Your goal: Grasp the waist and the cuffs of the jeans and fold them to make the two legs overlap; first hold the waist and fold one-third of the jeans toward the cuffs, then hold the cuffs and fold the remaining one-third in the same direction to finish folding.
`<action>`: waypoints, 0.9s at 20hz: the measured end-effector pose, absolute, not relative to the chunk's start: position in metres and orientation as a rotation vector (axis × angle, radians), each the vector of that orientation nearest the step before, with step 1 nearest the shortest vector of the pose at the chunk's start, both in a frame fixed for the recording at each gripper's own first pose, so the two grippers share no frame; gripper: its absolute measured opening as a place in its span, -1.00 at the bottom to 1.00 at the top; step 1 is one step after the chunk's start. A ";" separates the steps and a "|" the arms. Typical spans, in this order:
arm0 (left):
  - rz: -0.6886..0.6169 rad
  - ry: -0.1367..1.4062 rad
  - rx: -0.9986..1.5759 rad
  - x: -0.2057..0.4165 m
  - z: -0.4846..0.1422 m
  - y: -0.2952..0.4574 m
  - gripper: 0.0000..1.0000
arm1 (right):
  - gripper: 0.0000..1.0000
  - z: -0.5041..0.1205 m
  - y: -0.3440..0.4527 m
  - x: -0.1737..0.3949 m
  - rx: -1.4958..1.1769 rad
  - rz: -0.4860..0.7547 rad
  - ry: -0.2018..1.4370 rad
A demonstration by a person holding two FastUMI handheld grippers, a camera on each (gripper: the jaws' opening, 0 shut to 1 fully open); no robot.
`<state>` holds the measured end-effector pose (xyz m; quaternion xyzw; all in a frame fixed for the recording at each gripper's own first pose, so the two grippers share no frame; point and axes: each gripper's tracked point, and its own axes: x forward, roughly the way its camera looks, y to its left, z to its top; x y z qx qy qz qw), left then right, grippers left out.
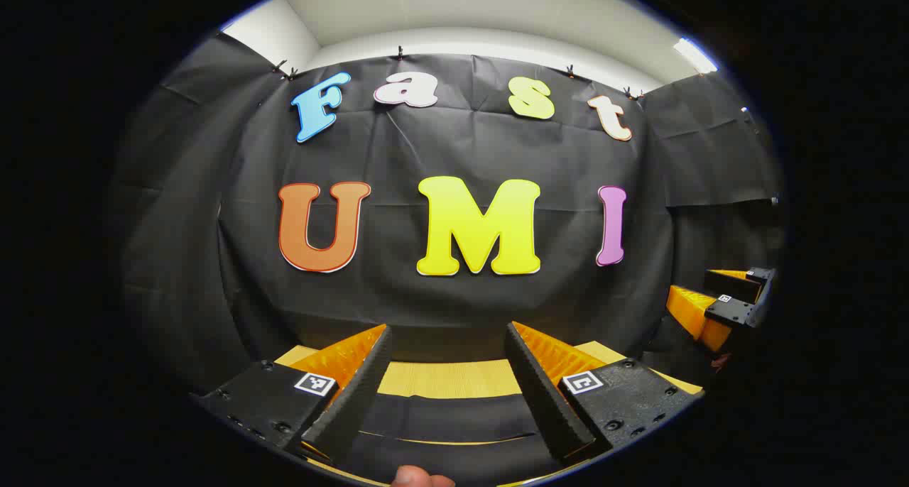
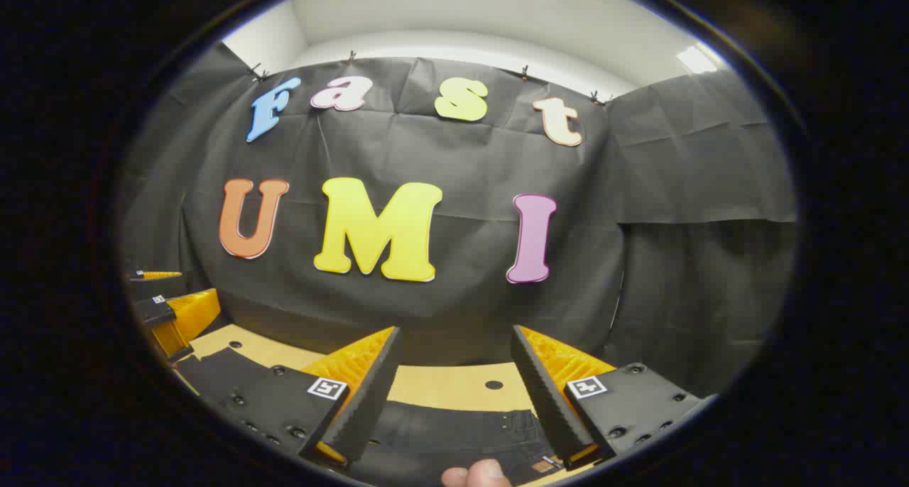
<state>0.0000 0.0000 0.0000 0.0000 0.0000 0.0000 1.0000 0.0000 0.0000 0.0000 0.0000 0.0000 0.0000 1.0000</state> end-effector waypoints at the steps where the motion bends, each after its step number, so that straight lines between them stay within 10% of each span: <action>1: 0.009 0.002 0.006 0.000 0.000 0.000 1.00 | 0.89 0.000 -0.002 0.003 -0.003 0.002 0.000; 18: 0.209 0.182 -0.108 -0.004 -0.057 0.017 1.00 | 0.87 -0.047 -0.059 0.045 0.027 0.108 0.095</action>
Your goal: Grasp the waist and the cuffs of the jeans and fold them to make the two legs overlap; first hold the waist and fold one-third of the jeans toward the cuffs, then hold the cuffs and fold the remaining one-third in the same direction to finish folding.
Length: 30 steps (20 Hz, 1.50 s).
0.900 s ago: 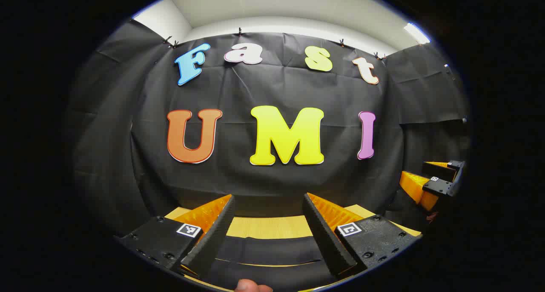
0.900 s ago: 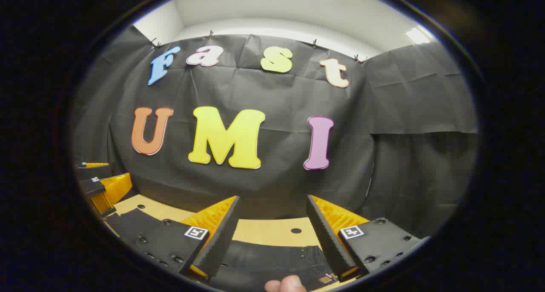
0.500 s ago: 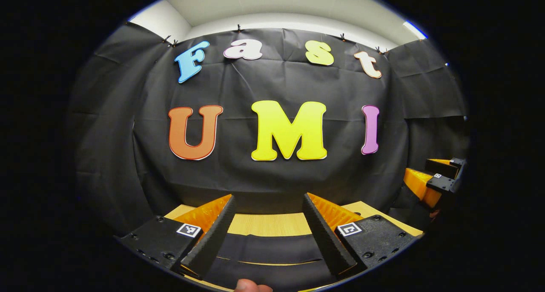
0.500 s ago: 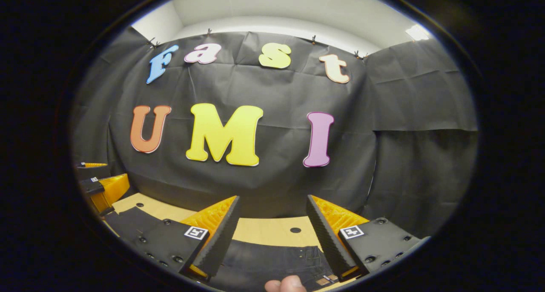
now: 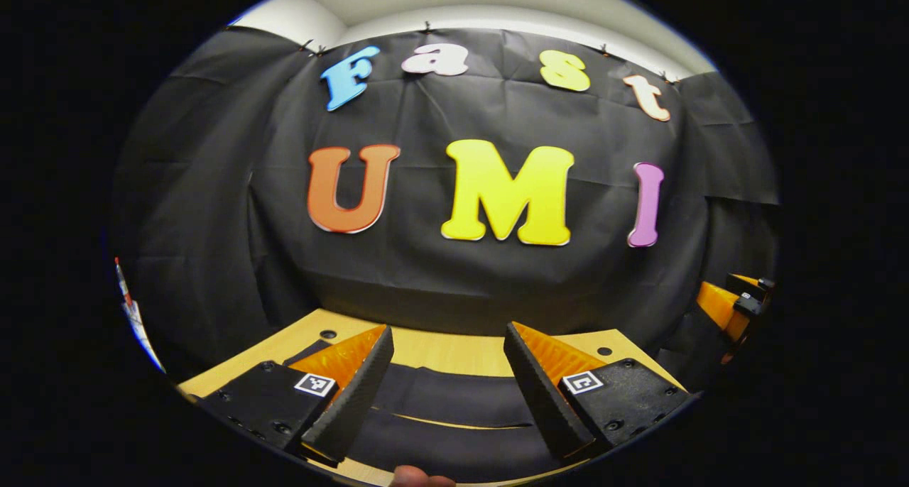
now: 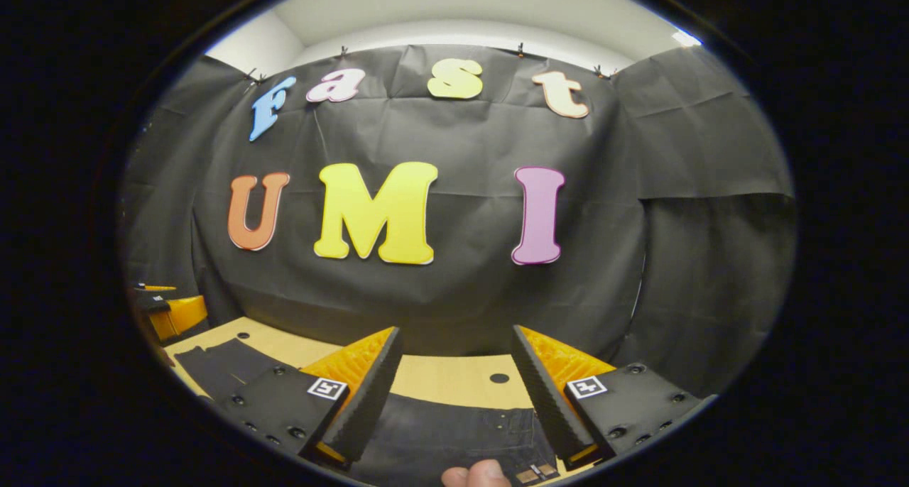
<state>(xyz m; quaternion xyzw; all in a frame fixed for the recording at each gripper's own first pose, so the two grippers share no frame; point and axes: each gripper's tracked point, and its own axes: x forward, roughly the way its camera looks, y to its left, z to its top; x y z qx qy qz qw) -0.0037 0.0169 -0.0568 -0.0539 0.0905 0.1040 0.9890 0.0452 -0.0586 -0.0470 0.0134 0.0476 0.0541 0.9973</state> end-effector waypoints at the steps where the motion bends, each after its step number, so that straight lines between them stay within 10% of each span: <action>1: 0.262 0.216 -0.130 -0.010 -0.068 0.038 1.00 | 0.88 -0.061 -0.067 0.048 0.020 0.102 0.147; 15: 0.865 0.601 -1.071 -0.090 -0.283 0.336 0.98 | 0.89 -0.234 -0.130 0.025 0.357 -0.142 0.822; 30: 0.937 0.921 -1.187 -0.079 -0.353 0.365 0.85 | 0.97 -0.311 -0.175 -0.056 0.642 -0.490 1.203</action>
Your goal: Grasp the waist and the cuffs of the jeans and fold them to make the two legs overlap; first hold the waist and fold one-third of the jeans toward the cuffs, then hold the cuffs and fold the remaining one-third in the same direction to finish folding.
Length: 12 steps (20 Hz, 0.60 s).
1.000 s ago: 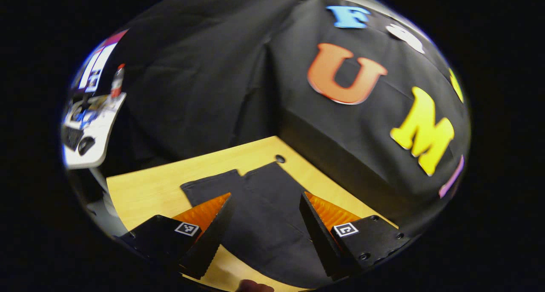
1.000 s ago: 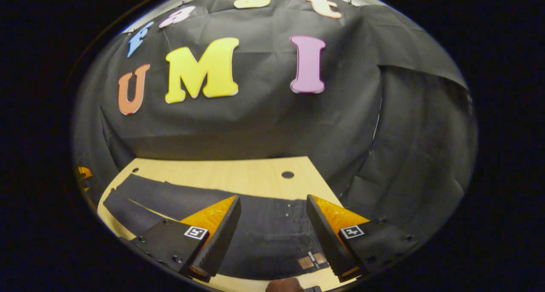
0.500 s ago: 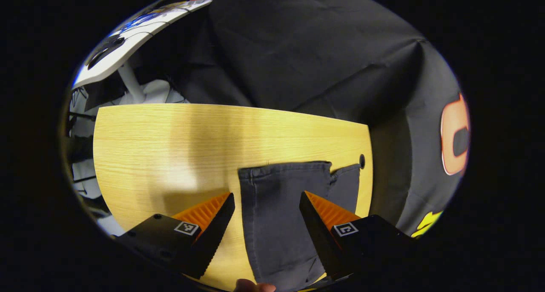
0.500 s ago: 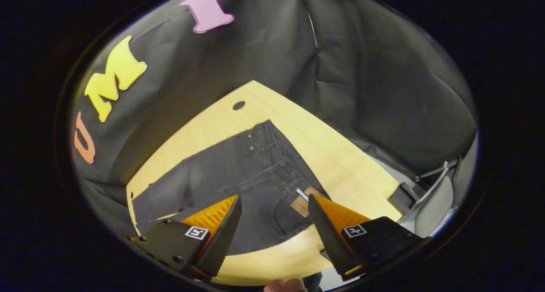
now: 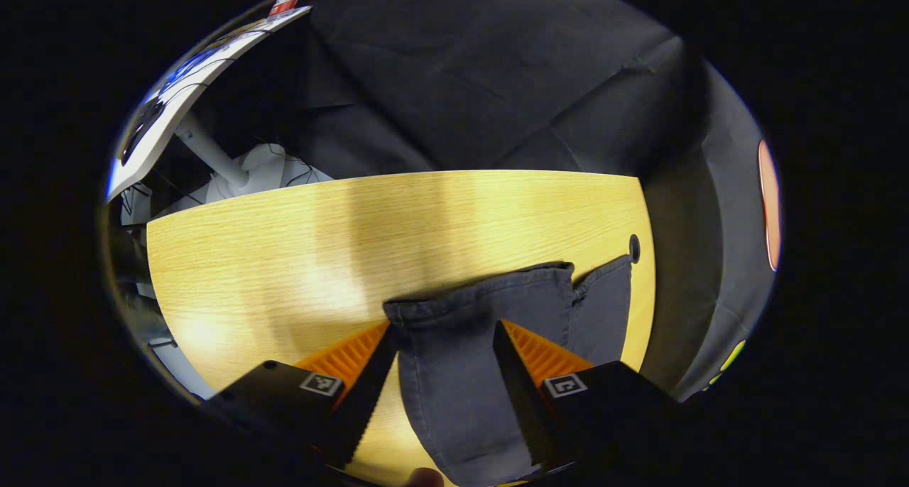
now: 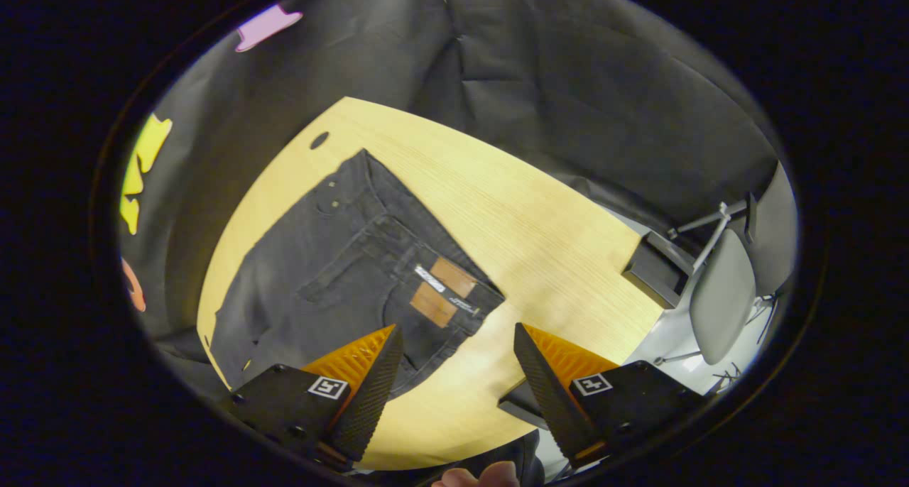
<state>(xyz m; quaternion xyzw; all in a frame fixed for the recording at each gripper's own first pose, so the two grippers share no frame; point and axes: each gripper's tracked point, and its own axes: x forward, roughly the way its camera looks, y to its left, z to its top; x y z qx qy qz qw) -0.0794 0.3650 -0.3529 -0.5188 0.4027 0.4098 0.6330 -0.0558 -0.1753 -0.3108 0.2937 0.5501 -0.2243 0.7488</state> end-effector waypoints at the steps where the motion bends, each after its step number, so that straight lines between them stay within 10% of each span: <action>1: 0.929 0.923 -1.191 -0.078 -0.353 0.364 0.70 | 0.96 -0.318 -0.174 -0.050 0.669 -0.521 1.202; 8: 0.960 0.928 -1.234 -0.080 -0.358 0.365 -0.13 | 0.99 -0.346 -0.165 -0.049 0.541 -0.669 1.279; 12: 0.984 0.876 -1.299 -0.078 -0.359 0.362 -0.71 | 0.04 -0.347 -0.151 -0.036 0.639 -0.749 1.270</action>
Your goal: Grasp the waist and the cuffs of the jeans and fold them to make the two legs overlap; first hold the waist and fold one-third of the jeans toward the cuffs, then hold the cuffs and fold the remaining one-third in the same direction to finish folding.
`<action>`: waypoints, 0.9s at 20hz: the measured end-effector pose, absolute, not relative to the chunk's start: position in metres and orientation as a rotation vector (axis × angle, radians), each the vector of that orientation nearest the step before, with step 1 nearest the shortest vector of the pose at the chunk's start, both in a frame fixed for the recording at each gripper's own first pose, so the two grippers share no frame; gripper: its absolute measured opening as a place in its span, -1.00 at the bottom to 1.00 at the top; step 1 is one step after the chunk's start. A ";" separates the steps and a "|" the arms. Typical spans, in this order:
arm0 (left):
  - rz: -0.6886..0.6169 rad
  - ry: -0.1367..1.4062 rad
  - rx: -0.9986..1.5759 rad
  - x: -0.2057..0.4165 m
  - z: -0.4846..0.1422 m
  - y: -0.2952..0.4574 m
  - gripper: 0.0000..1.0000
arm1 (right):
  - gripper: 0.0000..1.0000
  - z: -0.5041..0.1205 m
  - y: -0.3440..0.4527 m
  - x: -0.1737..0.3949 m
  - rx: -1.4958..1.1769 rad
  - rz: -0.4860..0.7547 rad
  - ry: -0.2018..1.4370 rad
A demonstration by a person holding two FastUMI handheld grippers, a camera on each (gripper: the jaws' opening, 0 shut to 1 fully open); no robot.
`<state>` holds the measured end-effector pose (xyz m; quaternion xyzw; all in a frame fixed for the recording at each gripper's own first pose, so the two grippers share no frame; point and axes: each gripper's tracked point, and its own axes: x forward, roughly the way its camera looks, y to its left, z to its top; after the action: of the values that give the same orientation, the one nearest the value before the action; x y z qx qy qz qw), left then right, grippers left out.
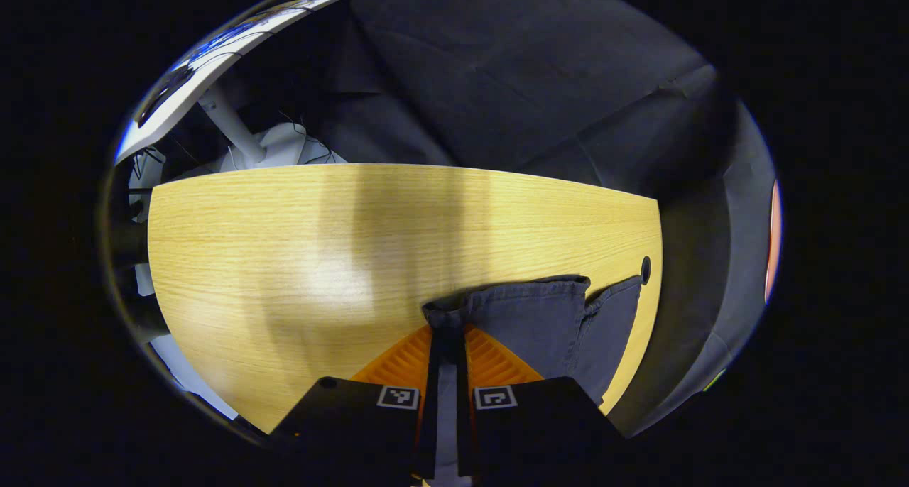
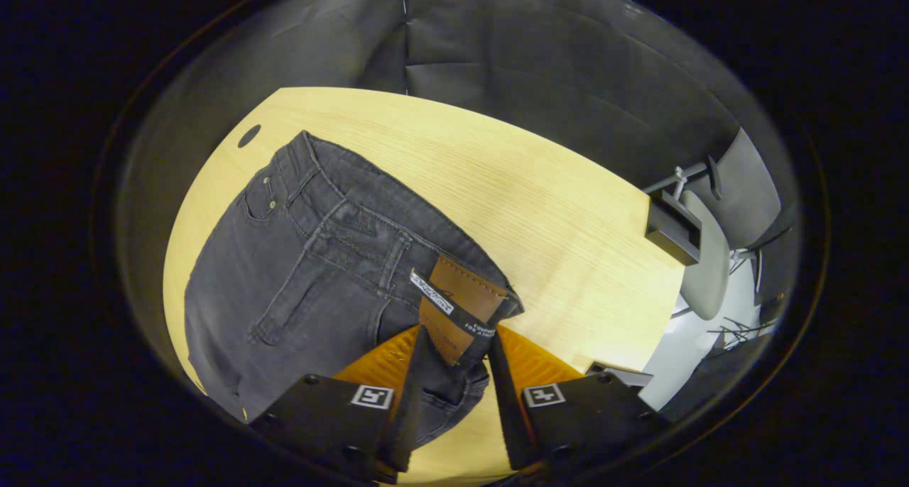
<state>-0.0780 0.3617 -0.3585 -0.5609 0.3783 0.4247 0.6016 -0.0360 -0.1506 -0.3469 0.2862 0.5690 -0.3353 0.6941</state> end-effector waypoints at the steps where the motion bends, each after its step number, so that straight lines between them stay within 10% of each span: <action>1: 0.979 0.869 -1.313 -0.077 -0.359 0.362 -0.75 | -0.26 -0.346 -0.149 -0.035 0.657 -0.735 1.271; 4: 0.973 0.889 -1.367 -0.086 -0.351 0.350 -0.85 | -0.87 -0.335 -0.143 -0.036 0.794 -0.629 1.283; 18: 1.083 0.753 -1.666 -0.005 -0.225 0.340 -0.86 | -0.88 -0.172 -0.105 0.099 1.372 -0.254 1.134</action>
<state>-0.0054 0.3396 -0.2252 -0.6850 0.3094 0.4451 0.4867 0.0988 -0.1054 -0.1720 0.5974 0.4935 -0.1105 0.6224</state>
